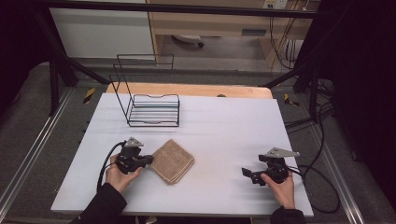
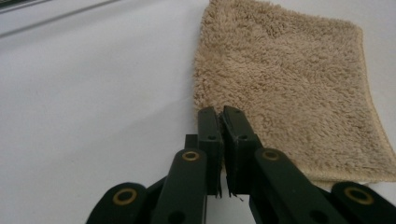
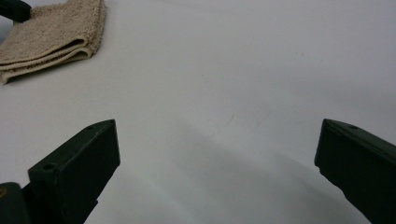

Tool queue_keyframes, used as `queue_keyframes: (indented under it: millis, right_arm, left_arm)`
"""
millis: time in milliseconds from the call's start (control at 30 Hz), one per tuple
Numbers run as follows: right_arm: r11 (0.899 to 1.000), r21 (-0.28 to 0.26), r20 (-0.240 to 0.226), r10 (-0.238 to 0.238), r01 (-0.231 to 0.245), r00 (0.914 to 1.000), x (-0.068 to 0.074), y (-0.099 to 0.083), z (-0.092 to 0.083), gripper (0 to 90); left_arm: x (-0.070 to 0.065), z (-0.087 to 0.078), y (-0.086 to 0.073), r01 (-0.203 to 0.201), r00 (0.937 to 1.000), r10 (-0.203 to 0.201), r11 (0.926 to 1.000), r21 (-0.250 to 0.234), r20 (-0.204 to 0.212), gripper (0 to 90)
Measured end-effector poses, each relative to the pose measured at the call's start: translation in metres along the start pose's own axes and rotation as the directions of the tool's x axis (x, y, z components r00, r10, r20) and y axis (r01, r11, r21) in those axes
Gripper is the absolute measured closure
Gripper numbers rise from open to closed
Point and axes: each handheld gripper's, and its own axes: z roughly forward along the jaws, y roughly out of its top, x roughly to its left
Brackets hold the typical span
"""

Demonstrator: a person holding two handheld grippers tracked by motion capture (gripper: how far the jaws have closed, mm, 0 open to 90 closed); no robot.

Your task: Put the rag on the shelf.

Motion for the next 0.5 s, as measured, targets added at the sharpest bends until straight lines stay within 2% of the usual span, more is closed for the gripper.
queue_keyframes:
  millis: [233, 500]
  right_arm:
    - [1.0, 0.004, 0.0, 0.001, -0.001, 1.0, 0.0, 0.0, 0.0, 0.7]
    - [1.0, 0.005, 0.003, 0.0, 0.0, 1.0, 0.0, 0.0, 0.0, 0.7]
  left_arm:
    - [-0.001, -0.008, -0.008, -0.006, 1.0, 0.006, 1.0, 0.007, -0.004, 86.1]
    - [-0.003, -0.019, -0.021, 0.011, 0.9999, -0.011, 0.9999, 0.005, -0.007, 86.1]
